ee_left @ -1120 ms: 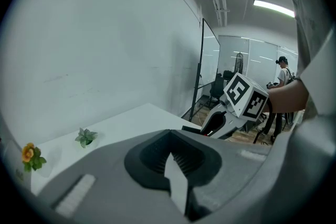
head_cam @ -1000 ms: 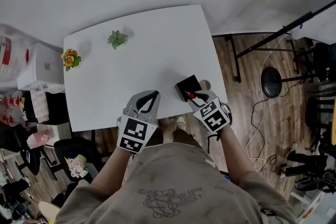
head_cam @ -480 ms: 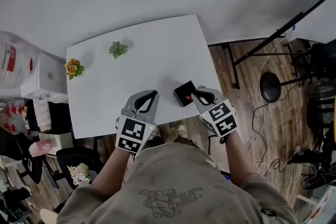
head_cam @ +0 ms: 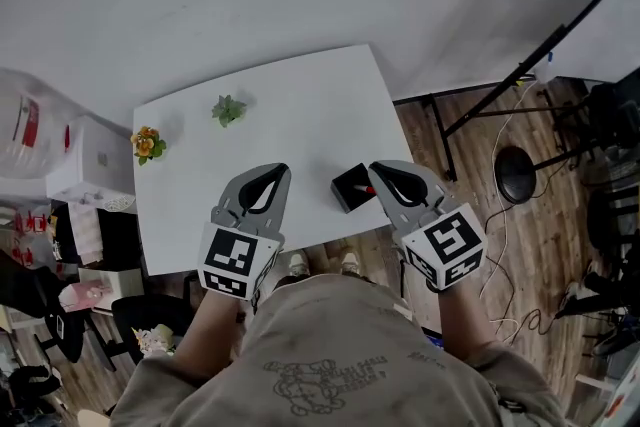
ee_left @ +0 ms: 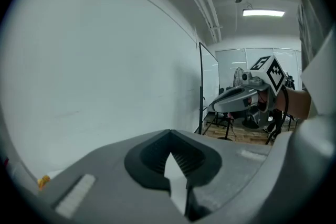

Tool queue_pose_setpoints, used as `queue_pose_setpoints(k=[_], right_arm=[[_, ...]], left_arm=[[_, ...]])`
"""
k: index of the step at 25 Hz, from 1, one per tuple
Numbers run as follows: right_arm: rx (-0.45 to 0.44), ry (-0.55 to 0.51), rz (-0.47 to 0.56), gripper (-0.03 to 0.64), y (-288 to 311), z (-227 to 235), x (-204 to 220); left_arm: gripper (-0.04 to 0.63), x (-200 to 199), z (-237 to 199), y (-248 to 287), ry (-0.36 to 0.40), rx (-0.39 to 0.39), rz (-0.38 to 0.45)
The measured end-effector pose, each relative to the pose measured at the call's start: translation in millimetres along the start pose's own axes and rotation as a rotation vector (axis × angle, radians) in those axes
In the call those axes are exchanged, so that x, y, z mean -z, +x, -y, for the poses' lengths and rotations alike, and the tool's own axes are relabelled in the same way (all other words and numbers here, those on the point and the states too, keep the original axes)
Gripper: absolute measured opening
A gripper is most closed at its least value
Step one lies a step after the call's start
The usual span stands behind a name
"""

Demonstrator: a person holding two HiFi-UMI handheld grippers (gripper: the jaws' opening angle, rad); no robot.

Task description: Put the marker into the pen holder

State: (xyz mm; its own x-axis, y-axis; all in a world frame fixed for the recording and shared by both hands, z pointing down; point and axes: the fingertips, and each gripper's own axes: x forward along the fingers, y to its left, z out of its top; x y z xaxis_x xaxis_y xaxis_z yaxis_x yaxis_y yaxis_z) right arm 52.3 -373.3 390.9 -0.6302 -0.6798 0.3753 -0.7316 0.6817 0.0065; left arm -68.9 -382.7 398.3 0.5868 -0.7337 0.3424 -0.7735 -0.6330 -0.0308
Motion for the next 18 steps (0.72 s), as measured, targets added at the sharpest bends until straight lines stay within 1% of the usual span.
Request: queue_pose_setpoints(k=[3, 6, 11, 15, 18], right_arm=[[0.029, -0.005, 0.104, 0.029, -15.9, -0.5, -30.2], [0.047, 0.002, 0.193, 0.029, -31.0, -1.1, -53.9], [0.064, 0.002, 0.294, 0.029, -49.6, -1.0, -77.9], [0.073, 0.008, 0.341, 0.028, -58.9, 2.4, -82.1], [0.081, 0.013, 0.334, 0.028, -59.1, 4.4, -76.6]], left_arm=[[0.002, -22.5, -2.6, -12.4, 0.029, -0.021, 0.042], [0.002, -41.9, -3.5, -22.4, 0.076, -0.036, 0.08], [0.002, -78.8, -0.3, -36.4, 0.104, -0.034, 0.171], [0.002, -84.6, -1.5, -39.5, 0.125, -0.056, 0.195], [0.002, -73.9, -3.3, -35.4, 0.125, -0.061, 0.176]])
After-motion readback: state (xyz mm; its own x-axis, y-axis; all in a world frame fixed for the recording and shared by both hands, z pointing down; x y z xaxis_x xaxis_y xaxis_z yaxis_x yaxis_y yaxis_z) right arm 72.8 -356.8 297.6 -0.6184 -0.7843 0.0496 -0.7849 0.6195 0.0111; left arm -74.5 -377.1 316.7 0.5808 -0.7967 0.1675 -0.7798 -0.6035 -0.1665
